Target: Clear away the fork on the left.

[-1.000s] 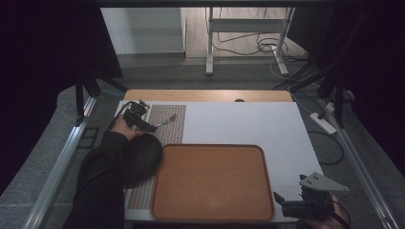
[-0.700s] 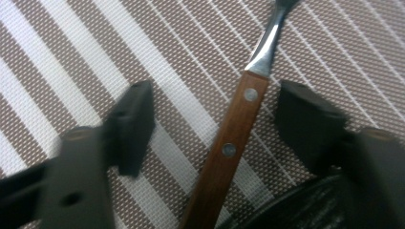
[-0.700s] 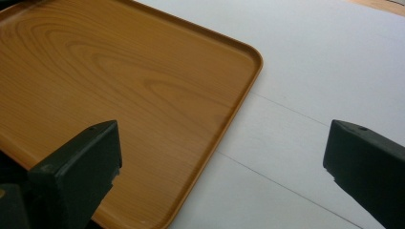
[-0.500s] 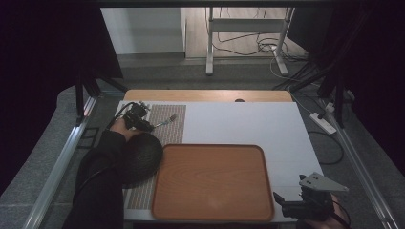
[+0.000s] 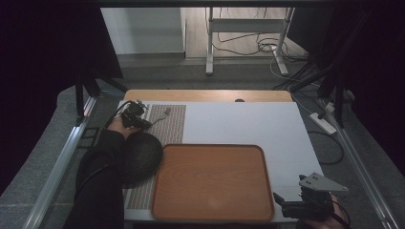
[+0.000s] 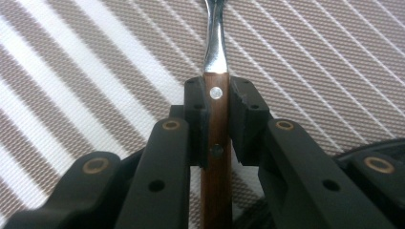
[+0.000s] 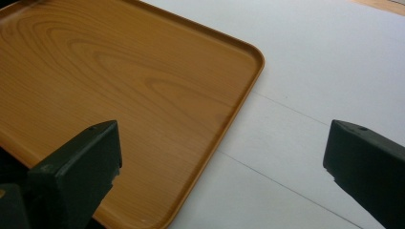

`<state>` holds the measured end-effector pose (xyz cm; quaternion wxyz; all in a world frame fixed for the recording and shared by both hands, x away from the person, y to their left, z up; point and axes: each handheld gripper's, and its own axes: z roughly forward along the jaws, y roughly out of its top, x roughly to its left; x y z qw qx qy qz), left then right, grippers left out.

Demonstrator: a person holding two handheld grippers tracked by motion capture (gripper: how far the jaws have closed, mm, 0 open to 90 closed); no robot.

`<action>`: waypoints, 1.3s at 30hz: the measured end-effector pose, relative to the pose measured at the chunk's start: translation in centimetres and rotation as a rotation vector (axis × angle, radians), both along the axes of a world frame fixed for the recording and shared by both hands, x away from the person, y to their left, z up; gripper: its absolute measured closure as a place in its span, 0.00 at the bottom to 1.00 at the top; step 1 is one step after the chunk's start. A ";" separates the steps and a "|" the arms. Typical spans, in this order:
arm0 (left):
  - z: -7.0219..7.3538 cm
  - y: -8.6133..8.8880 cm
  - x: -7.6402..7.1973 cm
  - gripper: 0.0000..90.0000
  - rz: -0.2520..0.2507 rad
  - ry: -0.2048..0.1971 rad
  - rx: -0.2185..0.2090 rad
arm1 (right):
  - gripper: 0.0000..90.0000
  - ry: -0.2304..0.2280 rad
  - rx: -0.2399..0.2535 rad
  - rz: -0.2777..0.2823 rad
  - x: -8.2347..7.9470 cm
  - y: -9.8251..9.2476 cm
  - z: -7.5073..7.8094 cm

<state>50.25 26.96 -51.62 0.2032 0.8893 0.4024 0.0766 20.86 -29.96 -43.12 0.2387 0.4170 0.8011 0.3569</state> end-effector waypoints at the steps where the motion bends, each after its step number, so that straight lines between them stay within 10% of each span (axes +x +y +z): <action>1: 0.0 0.1 0.0 0.87 0.019 -0.015 0.009 | 0.00 0.001 0.000 0.000 0.0 0.0 0.0; 16: 2.1 1.8 -0.2 0.87 0.144 -0.101 -0.053 | 0.00 0.001 0.000 0.001 0.0 0.0 0.0; 39: 4.8 -1.1 -5.7 0.87 0.065 -0.055 -0.088 | 0.00 0.000 -0.002 -0.002 0.0 0.0 0.0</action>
